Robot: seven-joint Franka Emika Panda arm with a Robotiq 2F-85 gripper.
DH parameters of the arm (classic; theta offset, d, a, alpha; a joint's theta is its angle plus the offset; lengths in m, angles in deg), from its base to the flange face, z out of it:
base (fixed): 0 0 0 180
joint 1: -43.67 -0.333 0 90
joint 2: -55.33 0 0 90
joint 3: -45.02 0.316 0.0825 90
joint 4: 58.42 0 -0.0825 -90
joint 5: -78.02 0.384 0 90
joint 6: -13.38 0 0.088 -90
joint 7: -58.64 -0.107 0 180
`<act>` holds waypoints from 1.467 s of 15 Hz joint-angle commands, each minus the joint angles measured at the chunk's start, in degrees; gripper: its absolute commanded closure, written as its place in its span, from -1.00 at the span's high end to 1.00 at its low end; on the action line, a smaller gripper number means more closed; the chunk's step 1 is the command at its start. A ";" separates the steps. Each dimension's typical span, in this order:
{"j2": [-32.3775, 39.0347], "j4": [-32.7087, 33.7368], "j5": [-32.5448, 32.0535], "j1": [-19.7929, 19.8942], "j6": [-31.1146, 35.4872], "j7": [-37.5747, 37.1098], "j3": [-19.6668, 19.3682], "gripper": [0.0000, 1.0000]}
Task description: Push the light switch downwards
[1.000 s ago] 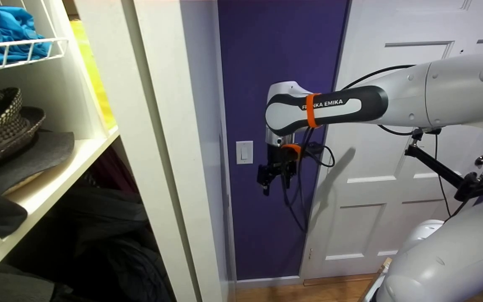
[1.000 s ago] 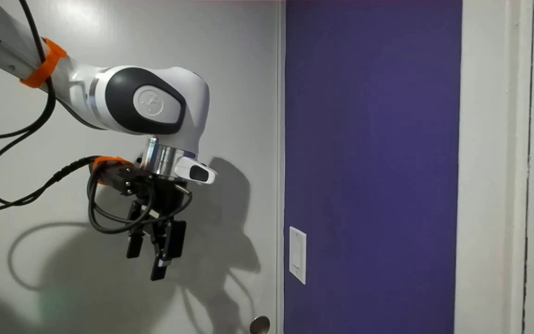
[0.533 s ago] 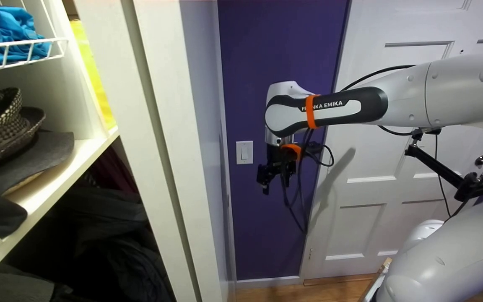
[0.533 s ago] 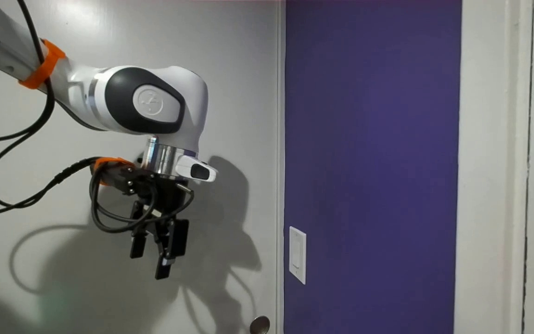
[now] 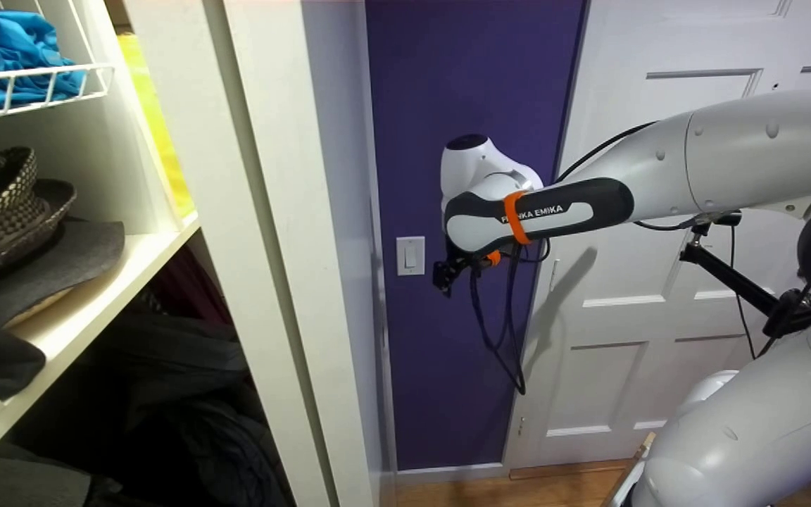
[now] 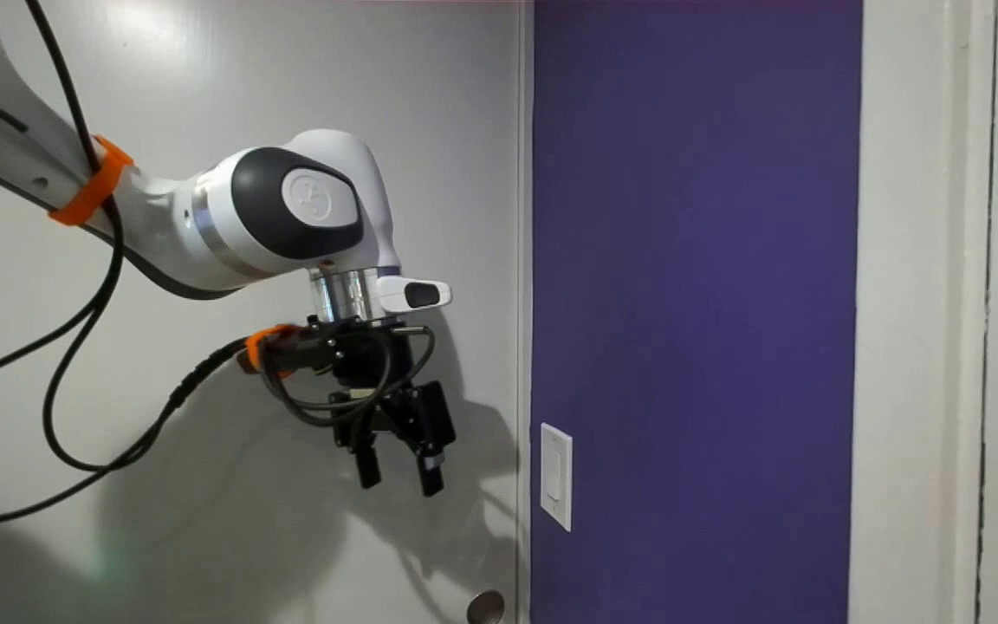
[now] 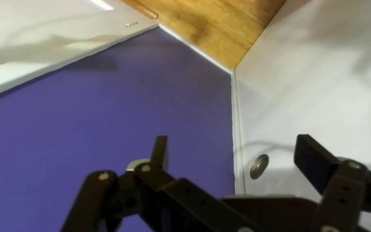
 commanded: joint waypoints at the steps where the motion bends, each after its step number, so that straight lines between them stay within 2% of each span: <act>1: 2.76 -0.21 -7.27 2.56 9.18 -7.99 1.25 1.00; 6: 7.84 0.11 -15.92 5.70 21.64 -25.57 2.57 1.00; 7: 6.20 -0.01 -11.90 3.99 18.32 -19.13 1.23 1.00; 12: 6.92 0.09 -12.35 4.03 18.87 -19.75 1.21 1.00; 13: 7.44 0.57 -14.32 4.42 16.79 -21.13 1.87 1.00; 14: 8.90 0.97 -17.36 5.52 18.16 -25.74 2.35 1.00; 15: 9.85 0.95 -17.31 5.52 20.49 -27.72 2.04 1.00; 17: 11.72 1.71 -23.29 6.49 22.59 -35.38 2.24 1.00; 22: 14.92 3.10 -34.99 5.85 29.87 -50.79 0.23 1.00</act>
